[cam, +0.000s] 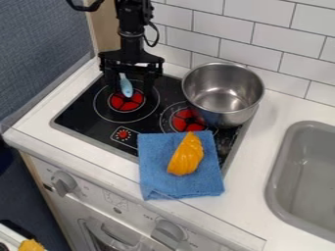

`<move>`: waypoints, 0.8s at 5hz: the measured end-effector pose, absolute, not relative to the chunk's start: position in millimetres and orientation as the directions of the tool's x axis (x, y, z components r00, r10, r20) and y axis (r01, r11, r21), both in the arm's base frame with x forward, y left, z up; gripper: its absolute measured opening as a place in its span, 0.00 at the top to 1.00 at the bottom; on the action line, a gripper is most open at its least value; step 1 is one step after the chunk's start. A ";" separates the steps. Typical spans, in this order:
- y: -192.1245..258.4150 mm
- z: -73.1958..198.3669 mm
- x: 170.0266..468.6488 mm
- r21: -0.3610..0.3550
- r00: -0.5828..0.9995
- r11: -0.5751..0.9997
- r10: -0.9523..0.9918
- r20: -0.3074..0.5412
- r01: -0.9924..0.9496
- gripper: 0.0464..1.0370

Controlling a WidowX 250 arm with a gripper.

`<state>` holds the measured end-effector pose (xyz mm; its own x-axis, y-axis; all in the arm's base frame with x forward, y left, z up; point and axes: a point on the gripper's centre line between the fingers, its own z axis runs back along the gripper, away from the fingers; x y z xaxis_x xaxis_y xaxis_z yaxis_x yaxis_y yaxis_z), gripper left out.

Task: Picked the blue spoon from the left burner

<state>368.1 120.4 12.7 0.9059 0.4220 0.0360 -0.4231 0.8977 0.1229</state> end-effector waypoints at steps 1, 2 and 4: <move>117.1 11.4 370.8 0.117 0.921 0.914 0.386 0.043 -0.389 0.35; 115.4 10.9 370.3 0.113 0.931 0.924 0.364 0.035 -0.365 0.65; 107.9 24.6 357.5 0.077 0.945 0.942 0.323 0.049 -0.326 0.71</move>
<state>357.5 107.9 24.6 0.9452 0.3228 0.0490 -0.3258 0.9423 0.0766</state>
